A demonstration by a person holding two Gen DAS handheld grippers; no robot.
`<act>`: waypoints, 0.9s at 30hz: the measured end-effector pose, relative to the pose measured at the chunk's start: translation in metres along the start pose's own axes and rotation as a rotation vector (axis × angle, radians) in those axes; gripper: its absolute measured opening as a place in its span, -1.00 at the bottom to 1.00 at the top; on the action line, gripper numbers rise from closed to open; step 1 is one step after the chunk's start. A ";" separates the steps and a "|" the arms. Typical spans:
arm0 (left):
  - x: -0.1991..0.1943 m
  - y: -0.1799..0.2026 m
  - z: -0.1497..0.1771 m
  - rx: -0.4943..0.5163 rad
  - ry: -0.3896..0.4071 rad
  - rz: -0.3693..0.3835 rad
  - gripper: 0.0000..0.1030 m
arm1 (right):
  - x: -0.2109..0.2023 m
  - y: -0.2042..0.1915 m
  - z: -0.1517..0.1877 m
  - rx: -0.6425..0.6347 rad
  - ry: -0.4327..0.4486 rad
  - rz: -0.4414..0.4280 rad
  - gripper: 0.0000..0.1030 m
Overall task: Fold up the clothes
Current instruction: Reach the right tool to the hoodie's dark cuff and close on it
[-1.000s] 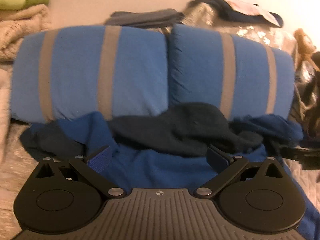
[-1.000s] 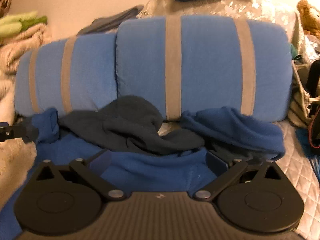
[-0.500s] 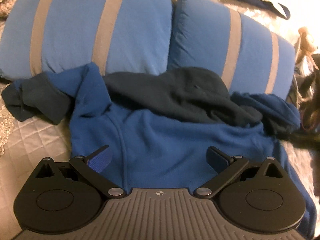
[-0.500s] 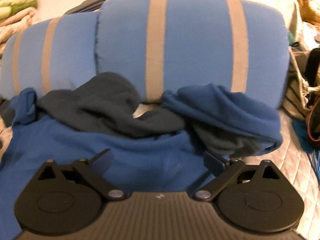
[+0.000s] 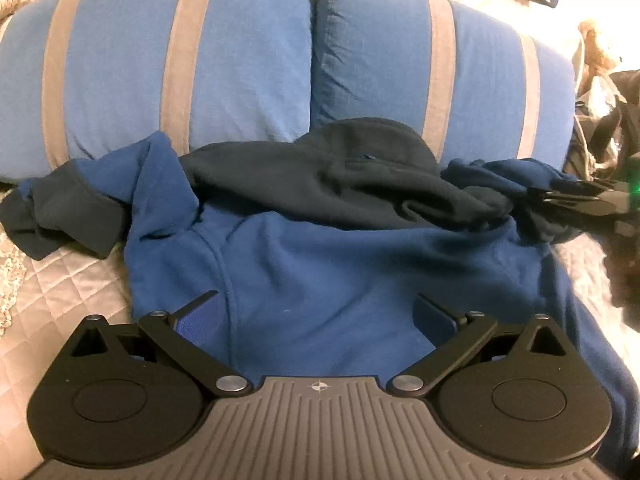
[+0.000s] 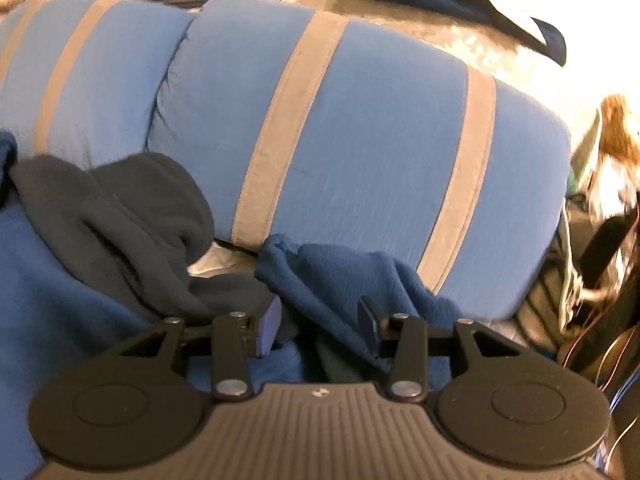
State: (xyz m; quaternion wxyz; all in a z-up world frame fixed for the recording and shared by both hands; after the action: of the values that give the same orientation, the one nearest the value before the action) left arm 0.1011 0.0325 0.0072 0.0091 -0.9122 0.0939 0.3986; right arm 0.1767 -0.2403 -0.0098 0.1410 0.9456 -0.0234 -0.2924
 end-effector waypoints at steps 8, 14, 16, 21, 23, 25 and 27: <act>0.004 0.002 0.002 -0.026 -0.016 0.018 0.99 | 0.029 0.012 0.004 -0.057 -0.001 0.169 -1.00; -0.001 0.000 0.001 -0.076 -0.020 0.034 0.99 | -0.018 0.050 -0.021 0.123 0.136 0.168 -1.00; -0.003 0.000 0.000 -0.089 -0.020 0.032 0.99 | -0.036 0.055 -0.025 0.143 0.169 0.136 -1.00; -0.009 0.000 -0.005 -0.133 -0.008 0.046 0.99 | -0.046 0.047 -0.015 0.083 0.165 0.053 -0.99; -0.010 0.000 -0.006 -0.141 -0.008 0.048 0.99 | -0.039 0.042 -0.010 0.052 0.145 0.034 -0.99; -0.011 0.001 -0.007 -0.147 -0.010 0.052 0.99 | -0.032 0.036 -0.006 0.022 0.125 0.016 -0.76; -0.012 0.004 -0.008 -0.149 -0.009 0.060 0.99 | -0.022 0.028 0.001 -0.021 0.098 0.008 -0.28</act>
State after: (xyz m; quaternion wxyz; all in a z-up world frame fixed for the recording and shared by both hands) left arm 0.0984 0.0301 0.0219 -0.0702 -0.9053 0.0914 0.4088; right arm 0.1585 -0.2642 0.0089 0.1529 0.9571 -0.0171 -0.2456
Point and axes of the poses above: each gripper's, at about its wrist camera, not at the fingertips, and x roughly the way its jaws point, y to its right, z to its underside, the point moved 9 cm from there along x, roughly the way its jaws point, and after that the axes turned 5 degrees about -y, right-handed, at the moved point
